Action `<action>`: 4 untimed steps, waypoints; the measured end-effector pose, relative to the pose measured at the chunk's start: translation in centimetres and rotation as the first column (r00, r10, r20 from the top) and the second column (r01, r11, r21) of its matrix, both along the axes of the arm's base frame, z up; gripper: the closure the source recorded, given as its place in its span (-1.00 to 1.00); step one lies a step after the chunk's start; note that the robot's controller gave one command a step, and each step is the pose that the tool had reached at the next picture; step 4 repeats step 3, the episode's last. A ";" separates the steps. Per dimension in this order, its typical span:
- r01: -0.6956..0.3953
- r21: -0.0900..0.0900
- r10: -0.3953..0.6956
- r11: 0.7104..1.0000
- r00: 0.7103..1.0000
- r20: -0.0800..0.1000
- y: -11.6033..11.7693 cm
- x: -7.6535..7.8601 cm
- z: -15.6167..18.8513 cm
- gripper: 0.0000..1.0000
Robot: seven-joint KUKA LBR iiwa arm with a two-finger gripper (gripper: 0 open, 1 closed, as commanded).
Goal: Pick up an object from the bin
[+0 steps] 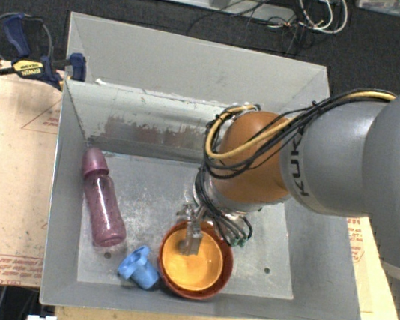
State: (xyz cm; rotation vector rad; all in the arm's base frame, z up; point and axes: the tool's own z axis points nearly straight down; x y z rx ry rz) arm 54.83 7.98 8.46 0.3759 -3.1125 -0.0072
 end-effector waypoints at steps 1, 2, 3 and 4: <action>0.001 0.001 -0.001 1.000 1.000 0.002 0.0 0.0 2.5 1.00; 0.001 0.000 -0.001 1.000 1.000 0.001 0.0 0.0 5.0 1.00; 0.002 0.001 -0.002 1.000 1.000 0.003 0.1 0.0 6.4 1.00; 0.002 0.001 -0.002 1.000 1.000 0.003 0.1 0.0 6.4 1.00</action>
Offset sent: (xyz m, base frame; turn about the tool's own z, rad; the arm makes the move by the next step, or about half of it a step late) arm -0.0012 0.0000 0.0184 0.0003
